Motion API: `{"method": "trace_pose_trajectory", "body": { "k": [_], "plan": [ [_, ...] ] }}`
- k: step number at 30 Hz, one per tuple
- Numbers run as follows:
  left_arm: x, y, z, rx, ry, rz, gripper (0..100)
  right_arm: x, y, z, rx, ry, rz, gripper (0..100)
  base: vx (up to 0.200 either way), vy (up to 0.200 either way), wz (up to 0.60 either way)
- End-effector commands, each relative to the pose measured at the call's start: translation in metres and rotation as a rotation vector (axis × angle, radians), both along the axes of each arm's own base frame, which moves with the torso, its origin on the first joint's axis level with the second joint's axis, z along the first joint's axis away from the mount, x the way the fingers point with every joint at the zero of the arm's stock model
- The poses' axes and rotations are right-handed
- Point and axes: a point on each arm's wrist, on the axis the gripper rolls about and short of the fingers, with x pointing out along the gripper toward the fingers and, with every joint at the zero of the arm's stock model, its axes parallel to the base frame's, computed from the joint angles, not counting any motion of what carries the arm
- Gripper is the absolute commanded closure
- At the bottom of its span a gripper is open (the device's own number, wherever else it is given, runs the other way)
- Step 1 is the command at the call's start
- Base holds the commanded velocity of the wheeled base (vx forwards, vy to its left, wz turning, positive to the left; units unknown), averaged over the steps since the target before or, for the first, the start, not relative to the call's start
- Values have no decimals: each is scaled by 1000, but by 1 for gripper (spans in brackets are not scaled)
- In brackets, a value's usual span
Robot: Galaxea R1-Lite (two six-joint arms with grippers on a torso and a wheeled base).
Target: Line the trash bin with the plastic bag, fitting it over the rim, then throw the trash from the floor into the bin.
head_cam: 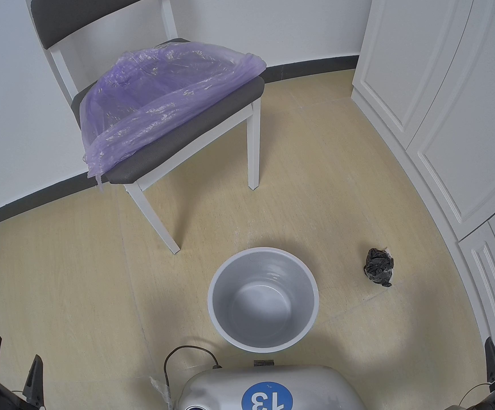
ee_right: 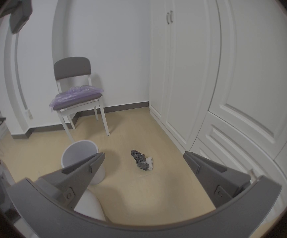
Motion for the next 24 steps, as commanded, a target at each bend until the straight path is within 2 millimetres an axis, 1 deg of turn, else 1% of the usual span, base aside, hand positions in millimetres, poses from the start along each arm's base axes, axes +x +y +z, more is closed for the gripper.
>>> {"method": "trace_pose_trajectory", "body": {
  "k": [1,2,3,4,6,7,9,10,11,16,19,22,24],
  "plan": [
    [-10,-1,38,-68,-150,-79,0,-4,1,14,44,-97,53,0,0,0,0],
    [-12,-1,53,-165,-164,-118,0,-7,1,24,123,-130,72,0,0,0,0],
    [-12,0,62,-245,-158,-139,0,-9,1,32,194,-144,87,0,0,0,0],
    [-13,1,69,-266,-158,-141,0,-10,1,37,240,-143,92,0,0,0,0],
    [-15,1,71,-193,-162,-126,0,-11,1,42,216,-142,88,0,0,0,0],
    [-16,2,72,-112,-154,-121,0,-11,1,44,175,-143,93,0,0,0,0],
    [-16,3,78,-32,-142,-131,0,-10,1,47,121,-140,94,0,0,0,0],
    [-16,3,79,-29,-142,-134,0,-10,1,47,117,-140,94,0,0,0,0],
    [-12,4,88,2,-127,-138,0,-10,1,51,75,-144,91,0,0,0,0],
    [2,4,114,9,-80,-76,0,-10,1,60,61,-146,91,0,0,0,0],
    [6,4,116,15,-64,-41,0,-8,1,60,48,-128,85,0,0,0,0],
    [7,4,115,77,-51,-28,0,-3,1,62,-42,-66,43,0,0,0,0],
    [8,4,114,111,-33,-19,0,-4,2,64,-66,-42,40,0,0,0,0]
  ]
}}
